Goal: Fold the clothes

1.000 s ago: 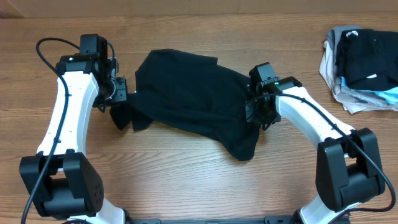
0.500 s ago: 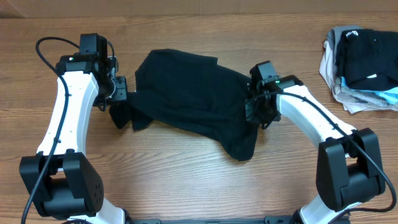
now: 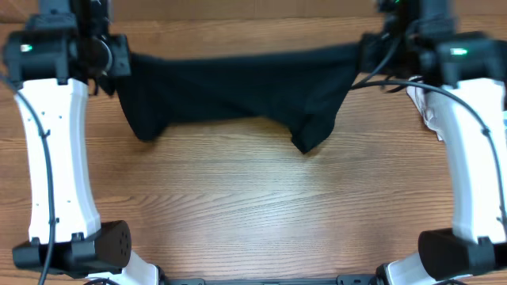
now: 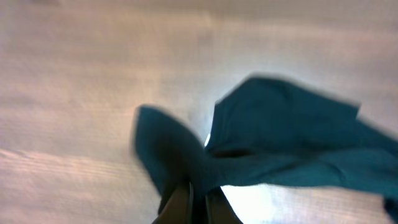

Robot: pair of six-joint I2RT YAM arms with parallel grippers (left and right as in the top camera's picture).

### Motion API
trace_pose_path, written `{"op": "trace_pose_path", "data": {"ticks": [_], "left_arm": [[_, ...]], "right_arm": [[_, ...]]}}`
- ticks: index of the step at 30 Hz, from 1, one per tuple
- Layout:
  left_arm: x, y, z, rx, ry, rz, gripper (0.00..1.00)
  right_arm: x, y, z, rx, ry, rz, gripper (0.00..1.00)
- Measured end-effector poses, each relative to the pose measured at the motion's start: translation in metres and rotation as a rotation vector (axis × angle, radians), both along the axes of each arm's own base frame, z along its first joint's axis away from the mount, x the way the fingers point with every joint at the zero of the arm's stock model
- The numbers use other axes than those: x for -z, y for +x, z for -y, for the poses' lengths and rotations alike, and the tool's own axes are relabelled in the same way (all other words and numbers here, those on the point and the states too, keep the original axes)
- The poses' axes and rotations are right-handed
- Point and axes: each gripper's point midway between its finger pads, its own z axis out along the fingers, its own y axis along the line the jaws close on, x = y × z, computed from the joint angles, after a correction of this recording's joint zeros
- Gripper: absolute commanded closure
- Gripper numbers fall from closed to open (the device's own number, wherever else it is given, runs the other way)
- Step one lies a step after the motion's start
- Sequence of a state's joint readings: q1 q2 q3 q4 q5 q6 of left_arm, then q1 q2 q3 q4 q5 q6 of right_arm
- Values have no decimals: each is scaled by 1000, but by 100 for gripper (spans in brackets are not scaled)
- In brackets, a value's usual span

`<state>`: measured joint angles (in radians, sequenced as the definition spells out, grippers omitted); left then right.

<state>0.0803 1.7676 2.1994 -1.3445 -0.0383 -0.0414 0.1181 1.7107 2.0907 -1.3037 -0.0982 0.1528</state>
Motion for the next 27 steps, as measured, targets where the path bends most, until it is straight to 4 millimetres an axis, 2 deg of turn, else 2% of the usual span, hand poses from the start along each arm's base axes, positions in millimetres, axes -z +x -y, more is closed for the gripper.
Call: {"op": "trace_pose_path", "data": {"ticks": [3,6,11,13,16,20,24,27], "left_arm": [[-45,-2,-3,-11,26,116,96],[-85,-8,-7,-20,66,222,96],[-143,-24,-10,-45,107,389,96],[-160,-33,-11,-53,115,436,96],[-183,-50,-11,-64,124,504,96],[-206,-74,-10,-72,130,573,96],[-217,-88,-10,-78,134,610,96],[-215,-85,-11,-79,135,602,96]], "right_arm": [[-54,-6,14,24,11,120,96],[-95,-20,24,38,24,209,96],[-150,-51,30,32,35,345,96],[-164,-65,29,23,35,380,96],[-180,-85,29,9,28,423,96],[-189,-102,30,1,18,454,96],[-192,-104,30,-12,0,466,96],[-187,-97,30,-22,-13,455,96]]}}
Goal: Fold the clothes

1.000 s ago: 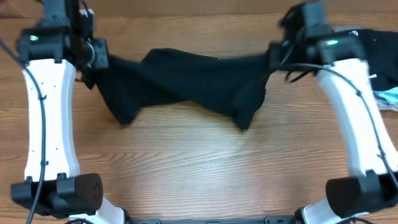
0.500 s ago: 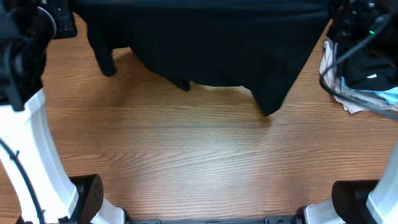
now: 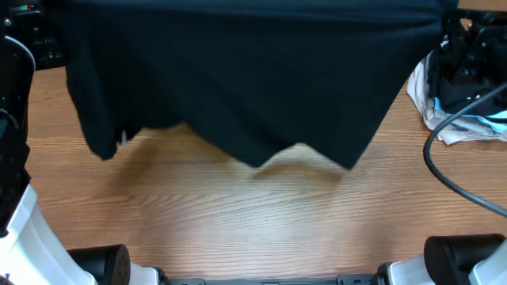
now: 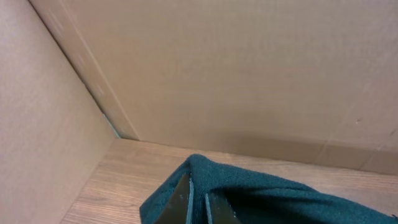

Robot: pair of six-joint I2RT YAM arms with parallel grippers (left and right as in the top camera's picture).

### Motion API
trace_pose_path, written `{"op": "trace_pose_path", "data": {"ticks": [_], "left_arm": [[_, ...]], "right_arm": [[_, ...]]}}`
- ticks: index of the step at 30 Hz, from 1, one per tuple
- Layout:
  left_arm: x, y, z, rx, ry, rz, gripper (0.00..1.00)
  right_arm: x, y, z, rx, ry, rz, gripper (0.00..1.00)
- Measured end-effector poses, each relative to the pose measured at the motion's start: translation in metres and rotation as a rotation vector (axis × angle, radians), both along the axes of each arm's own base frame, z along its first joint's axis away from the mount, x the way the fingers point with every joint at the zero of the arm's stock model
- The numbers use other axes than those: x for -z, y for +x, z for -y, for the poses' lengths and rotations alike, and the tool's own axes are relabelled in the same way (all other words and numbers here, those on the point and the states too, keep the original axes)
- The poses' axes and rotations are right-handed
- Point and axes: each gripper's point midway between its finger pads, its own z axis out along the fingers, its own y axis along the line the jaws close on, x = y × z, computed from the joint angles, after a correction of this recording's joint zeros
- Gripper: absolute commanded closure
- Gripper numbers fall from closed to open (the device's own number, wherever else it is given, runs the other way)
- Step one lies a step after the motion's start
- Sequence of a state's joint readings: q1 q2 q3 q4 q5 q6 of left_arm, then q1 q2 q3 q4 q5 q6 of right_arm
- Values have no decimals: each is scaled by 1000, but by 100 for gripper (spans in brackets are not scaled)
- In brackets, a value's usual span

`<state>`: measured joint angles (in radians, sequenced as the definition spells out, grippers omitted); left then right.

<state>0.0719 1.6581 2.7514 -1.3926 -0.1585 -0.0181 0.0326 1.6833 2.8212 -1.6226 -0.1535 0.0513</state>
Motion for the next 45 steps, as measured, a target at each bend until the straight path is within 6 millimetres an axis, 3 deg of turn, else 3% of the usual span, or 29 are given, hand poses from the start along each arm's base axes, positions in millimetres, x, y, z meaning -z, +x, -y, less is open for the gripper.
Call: {"op": "trace_pose_path", "data": {"ticks": [3,5,14,16,19,24,29,33,35,39,45], "left_arm": [[10,15,-1,0,-2,-31,96],[21,36,-2,1,-4,-55,96],[36,150,-11,2,7,50,96],[33,171,-12,4,20,99,96],[22,186,-15,5,33,172,96],[-4,179,-17,-1,41,258,96],[3,169,-16,1,37,209,96],[50,158,-14,20,13,8,96],[84,145,-13,28,-6,-140,96],[134,117,-9,30,-49,-369,96],[191,81,-7,1,-121,-646,96]], "right_arm": [[7,16,-1,-7,-11,-14,96],[16,37,-2,-16,-25,-32,96],[41,167,-8,-41,-56,70,96],[40,188,-9,-43,-58,117,96],[22,202,-10,-46,-66,217,96],[2,198,-11,-53,-71,284,96],[23,193,-12,-62,-74,195,96],[57,186,-11,-67,-77,56,96],[79,182,-10,-68,-80,-28,96],[127,177,-10,-75,-81,-203,96],[188,158,-12,-98,-69,-451,96]]}}
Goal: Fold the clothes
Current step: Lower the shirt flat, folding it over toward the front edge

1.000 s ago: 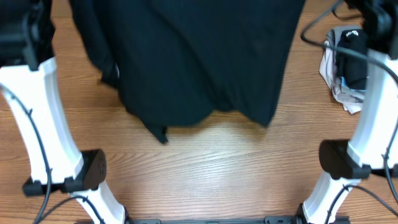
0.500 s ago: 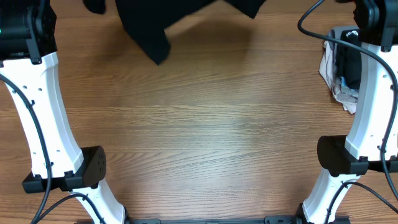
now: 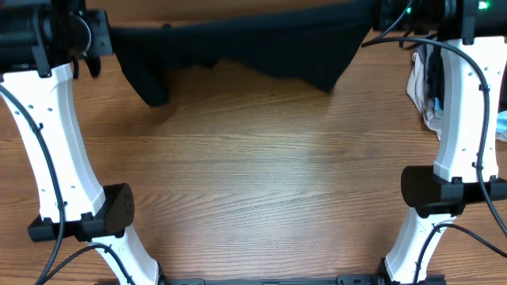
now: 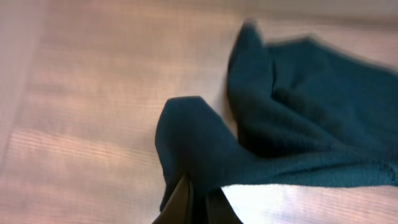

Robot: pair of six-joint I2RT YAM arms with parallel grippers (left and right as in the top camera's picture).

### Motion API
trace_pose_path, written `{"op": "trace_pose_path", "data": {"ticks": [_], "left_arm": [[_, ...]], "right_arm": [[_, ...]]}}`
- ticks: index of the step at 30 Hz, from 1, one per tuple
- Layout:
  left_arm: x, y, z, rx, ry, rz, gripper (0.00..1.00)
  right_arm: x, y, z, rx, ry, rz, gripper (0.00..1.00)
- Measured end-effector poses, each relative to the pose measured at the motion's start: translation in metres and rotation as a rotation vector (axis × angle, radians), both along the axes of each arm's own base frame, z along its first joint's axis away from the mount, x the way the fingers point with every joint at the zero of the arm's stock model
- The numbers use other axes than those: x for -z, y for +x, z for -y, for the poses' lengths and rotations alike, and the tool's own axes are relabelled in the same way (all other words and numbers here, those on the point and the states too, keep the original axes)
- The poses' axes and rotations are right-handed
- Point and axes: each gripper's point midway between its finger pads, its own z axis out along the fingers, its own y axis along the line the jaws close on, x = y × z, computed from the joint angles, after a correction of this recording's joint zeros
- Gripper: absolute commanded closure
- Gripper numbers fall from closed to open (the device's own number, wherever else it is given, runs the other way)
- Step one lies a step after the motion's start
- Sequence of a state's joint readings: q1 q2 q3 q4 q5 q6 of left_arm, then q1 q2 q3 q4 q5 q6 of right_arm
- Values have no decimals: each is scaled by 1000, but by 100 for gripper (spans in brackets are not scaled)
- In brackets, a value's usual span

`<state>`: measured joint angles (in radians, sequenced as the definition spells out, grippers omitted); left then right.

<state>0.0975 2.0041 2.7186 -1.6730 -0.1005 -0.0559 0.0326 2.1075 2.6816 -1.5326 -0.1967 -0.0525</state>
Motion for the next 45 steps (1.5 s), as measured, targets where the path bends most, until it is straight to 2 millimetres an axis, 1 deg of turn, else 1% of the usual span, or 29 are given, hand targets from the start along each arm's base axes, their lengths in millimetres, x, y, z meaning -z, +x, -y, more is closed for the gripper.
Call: {"op": "trace_pose_path", "data": {"ticks": [3,5,7,9,12,14,17,19,22,25,28,30,32,34,38,40,41,43,44,45], "left_arm": [[28,3,1,-3,-32,-91,96],[49,5,3,-2,-64,-154,96],[66,6,6,4,-91,-205,96],[77,5,9,9,-108,-241,96],[87,1,11,11,-120,-280,95],[93,-6,12,11,-126,-310,96],[97,-20,13,9,-130,-343,96],[93,-32,15,9,-131,-347,95],[81,-53,18,12,-131,-329,95],[71,-71,20,15,-134,-307,95],[73,-85,23,17,-140,-312,96],[82,-93,24,16,-143,-335,95],[96,-100,25,12,-148,-364,96],[109,-104,26,6,-156,-380,95],[131,-120,29,-13,-173,-408,96],[139,-130,30,-23,-179,-410,96],[142,-136,31,-29,-183,-411,96],[148,-143,33,-37,-192,-389,96],[151,-147,34,-42,-199,-385,96],[157,-151,35,-46,-207,-386,96]], "right_arm": [[16,-12,-1,-3,2,-83,96],[22,-19,0,-3,1,-121,96],[26,-26,0,-4,2,-154,96],[30,-33,0,-3,4,-192,96],[30,-34,-1,1,28,-200,96],[29,-35,-2,4,51,-203,96],[29,-35,-5,12,77,-210,96],[28,-35,-6,22,90,-214,96],[28,-38,-4,51,94,-223,96],[25,-50,3,97,76,-236,96],[21,-74,8,127,60,-257,96],[22,-95,11,146,53,-285,96],[29,-117,13,166,48,-328,96],[40,-137,16,196,39,-378,96],[74,-177,24,278,23,-476,96],[86,-189,26,312,25,-481,96],[92,-200,27,332,28,-484,96],[99,-214,29,366,41,-459,96],[107,-232,31,392,47,-460,96],[107,-234,31,393,47,-460,96]]}}
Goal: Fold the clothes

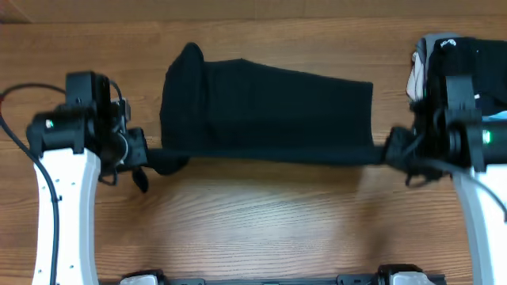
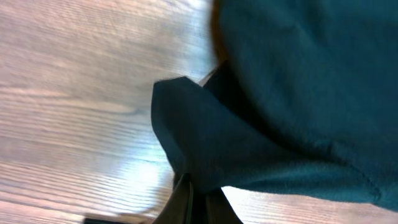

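A dark garment lies spread flat across the far middle of the wooden table, its near edge pulled into a straight line between both arms. At the left end of that edge my left gripper is shut on a corner of the cloth; in the left wrist view the fabric rises out of the pinched fingers. My right gripper is shut on the right end of the same edge.
A heap of other clothes, white and dark, lies at the far right behind the right arm. Bare wood fills the near half of the table between the two arms.
Both grippers have moved toward the near side and downward, still holding the garment. The cloth, which hung at the far edge of the table, now lies flat on it.
Both grippers held the garment stretched between them near the far edge. Then it was raised high, filling the overhead view. Then it hung back at the far edge. Now it lies spread flat with its near edge held taut.
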Robot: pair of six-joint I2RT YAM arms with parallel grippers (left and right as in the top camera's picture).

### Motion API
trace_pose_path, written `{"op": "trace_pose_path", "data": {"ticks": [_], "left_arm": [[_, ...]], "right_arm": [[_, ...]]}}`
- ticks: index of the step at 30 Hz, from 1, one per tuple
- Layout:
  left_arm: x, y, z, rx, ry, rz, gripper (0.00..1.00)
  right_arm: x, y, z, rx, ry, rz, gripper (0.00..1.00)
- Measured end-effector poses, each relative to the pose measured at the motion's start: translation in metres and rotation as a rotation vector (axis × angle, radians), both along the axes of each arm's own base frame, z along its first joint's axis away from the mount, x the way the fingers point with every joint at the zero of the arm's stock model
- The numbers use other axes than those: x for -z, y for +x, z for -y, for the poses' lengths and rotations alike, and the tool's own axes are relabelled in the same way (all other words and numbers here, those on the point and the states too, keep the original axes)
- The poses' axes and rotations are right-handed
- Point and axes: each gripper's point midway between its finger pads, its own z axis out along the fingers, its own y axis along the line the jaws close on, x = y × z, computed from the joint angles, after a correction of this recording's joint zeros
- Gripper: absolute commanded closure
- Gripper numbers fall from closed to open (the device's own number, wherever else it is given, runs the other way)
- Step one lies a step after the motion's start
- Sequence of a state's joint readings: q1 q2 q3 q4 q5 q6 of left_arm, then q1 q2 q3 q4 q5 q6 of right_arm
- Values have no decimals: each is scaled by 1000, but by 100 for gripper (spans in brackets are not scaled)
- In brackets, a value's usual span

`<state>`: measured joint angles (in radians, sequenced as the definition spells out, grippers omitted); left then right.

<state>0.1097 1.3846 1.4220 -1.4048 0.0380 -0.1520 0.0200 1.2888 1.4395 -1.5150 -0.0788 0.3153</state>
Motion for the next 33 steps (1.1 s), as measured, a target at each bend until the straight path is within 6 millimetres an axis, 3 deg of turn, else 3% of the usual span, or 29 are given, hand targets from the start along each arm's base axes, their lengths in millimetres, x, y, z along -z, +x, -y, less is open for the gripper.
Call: {"op": "trace_pose_path", "data": {"ticks": [6,10,14,22,33], "left_arm": [[44,-26,8,-3,-38,-93,96],[73,-38,11,-7,-55,-147,96],[90,-41,12,-10,-62,-159,96],[93,-23,15,-15,-83,-85,96],[80,32,16,9,-77,148,96]], "right_arm": [[48,-40,4,79,-4,-126,96],[80,-49,3,109,3,-199,96],[83,-42,2,146,18,-178,96],[82,-32,2,177,28,-142,96],[91,3,2,183,34,-66,96]]}}
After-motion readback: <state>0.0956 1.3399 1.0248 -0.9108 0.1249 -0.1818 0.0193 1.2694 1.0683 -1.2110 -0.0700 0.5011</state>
